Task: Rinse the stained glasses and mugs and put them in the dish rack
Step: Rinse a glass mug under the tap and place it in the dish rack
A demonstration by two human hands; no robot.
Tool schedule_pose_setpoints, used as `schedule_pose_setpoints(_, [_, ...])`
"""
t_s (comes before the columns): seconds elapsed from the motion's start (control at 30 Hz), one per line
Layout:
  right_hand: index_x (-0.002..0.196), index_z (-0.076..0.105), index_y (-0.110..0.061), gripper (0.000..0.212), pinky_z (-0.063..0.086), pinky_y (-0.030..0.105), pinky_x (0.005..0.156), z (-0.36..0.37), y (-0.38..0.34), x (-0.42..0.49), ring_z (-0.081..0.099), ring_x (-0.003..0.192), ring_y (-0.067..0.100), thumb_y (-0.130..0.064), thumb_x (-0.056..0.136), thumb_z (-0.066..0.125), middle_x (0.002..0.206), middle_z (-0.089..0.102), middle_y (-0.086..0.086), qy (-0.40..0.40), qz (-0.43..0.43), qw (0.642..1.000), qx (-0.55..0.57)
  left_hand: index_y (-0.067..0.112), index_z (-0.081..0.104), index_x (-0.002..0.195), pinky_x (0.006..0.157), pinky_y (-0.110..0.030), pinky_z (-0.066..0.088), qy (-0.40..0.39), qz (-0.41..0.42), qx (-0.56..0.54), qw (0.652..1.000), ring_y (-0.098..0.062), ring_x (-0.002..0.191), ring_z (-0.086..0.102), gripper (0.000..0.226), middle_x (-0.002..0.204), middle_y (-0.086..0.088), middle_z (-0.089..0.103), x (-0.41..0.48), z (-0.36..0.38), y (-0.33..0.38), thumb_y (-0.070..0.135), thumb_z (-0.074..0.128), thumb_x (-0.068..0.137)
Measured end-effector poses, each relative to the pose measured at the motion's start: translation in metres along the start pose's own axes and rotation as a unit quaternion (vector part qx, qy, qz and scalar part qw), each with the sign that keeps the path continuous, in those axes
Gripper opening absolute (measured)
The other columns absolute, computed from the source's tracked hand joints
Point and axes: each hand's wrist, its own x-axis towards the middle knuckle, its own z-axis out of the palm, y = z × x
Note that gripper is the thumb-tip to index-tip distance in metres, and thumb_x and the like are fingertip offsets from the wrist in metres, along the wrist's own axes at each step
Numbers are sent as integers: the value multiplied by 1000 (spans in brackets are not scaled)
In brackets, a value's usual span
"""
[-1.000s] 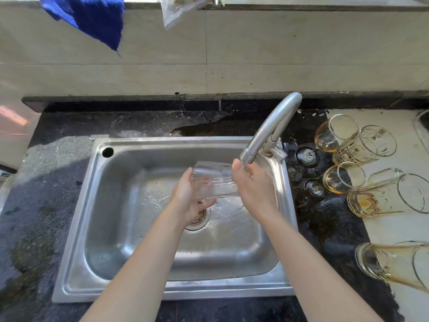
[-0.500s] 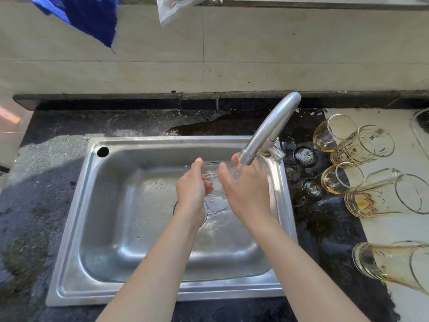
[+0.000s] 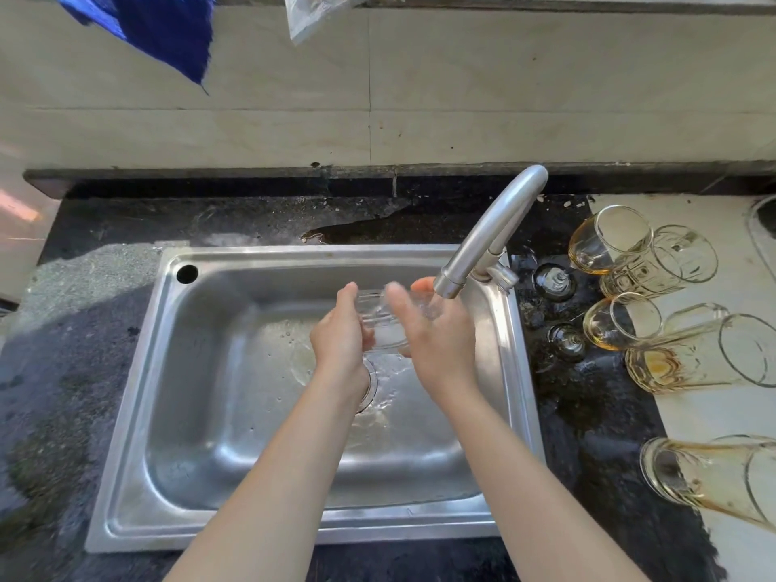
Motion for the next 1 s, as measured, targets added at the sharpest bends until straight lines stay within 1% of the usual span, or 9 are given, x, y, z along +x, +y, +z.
schedule_pose_setpoints(0.1, [86, 60, -25, 23, 60, 45, 61, -7, 1, 6, 59, 76, 10, -40, 98, 47, 75, 57, -11, -69, 86, 986, 127, 18, 50, 69, 55, -21, 37, 2, -90, -43, 995, -12, 44, 33, 28, 46, 3, 36, 6, -2, -7, 36, 66, 83])
schedule_pose_setpoints(0.2, [79, 59, -14, 36, 50, 43, 71, -12, 8, 7, 59, 78, 9, -32, 102, 37, 113, 53, -11, -58, 38, 993, 91, 22, 49, 63, 59, -22, 45, -38, -179, -53, 982, -8, 41, 33, 24, 40, 7, 36, 14, -4, -17, 28, 65, 81])
schedule_pose_setpoints(0.23, [73, 55, -18, 39, 43, 38, 68, -14, 12, 6, 56, 72, 6, -33, 102, 34, 67, 36, -16, -49, 7, 997, 61, 21, 50, 60, 54, -20, 47, -65, -201, -49, 976, -7, 43, 39, 23, 45, 8, 41, 15, -4, -18, 24, 63, 80])
schedule_pose_setpoints(0.27, [71, 52, -25, 40, 39, 34, 69, -15, 17, 6, 51, 69, 4, -35, 103, 30, 71, 57, -10, -43, -21, 999, 25, 19, 54, 60, 52, -19, 49, -103, -215, -47, 970, -8, 45, 48, 22, 49, 8, 50, 13, -4, -17, 20, 60, 80])
schedule_pose_setpoints(0.4, [60, 45, -22, 45, 34, 30, 72, -18, 25, 8, 45, 79, 12, -43, 95, 27, 64, 46, -9, -13, -48, 996, -68, 6, 67, 45, 38, -21, 52, -185, -211, -53, 958, -15, 39, 63, 49, 51, -4, 65, 7, 2, -12, 21, 52, 90])
schedule_pose_setpoints(0.53, [53, 33, -15, 47, 28, 20, 49, -11, 18, 10, 33, 50, 5, -17, 99, 42, 52, 34, -2, 10, 10, 997, 79, 17, 71, 71, 63, -28, 55, -152, -156, -28, 976, -16, 63, 68, 33, 67, 2, 71, 9, 7, -16, 32, 48, 90])
schedule_pose_setpoints(0.77, [57, 27, -19, 39, 17, 28, 47, -7, 35, 7, 20, 49, 12, -20, 91, 45, 54, 22, 0, 69, 145, 978, 130, 26, 73, 90, 100, -46, 44, -129, 55, 119, 983, -23, 102, 63, 54, 103, 0, 71, -5, 16, -20, 61, 35, 77])
schedule_pose_setpoints(0.83, [59, 29, -19, 36, 19, 28, 48, -9, 37, 6, 21, 51, 12, -20, 91, 44, 55, 23, 1, 82, 164, 971, 156, 26, 69, 105, 98, -37, 42, -111, 152, 176, 966, -12, 106, 59, 63, 109, 6, 68, -13, 17, -26, 66, 24, 85])
schedule_pose_setpoints(1.0, [55, 29, -16, 39, 22, 27, 48, -23, 46, 5, 22, 49, 13, -15, 91, 45, 52, 26, 0, 96, 169, 963, 184, 27, 54, 90, 67, -20, 34, -156, 318, 229, 907, 1, 73, 50, 33, 77, 15, 55, -30, 18, -37, 42, 28, 103])
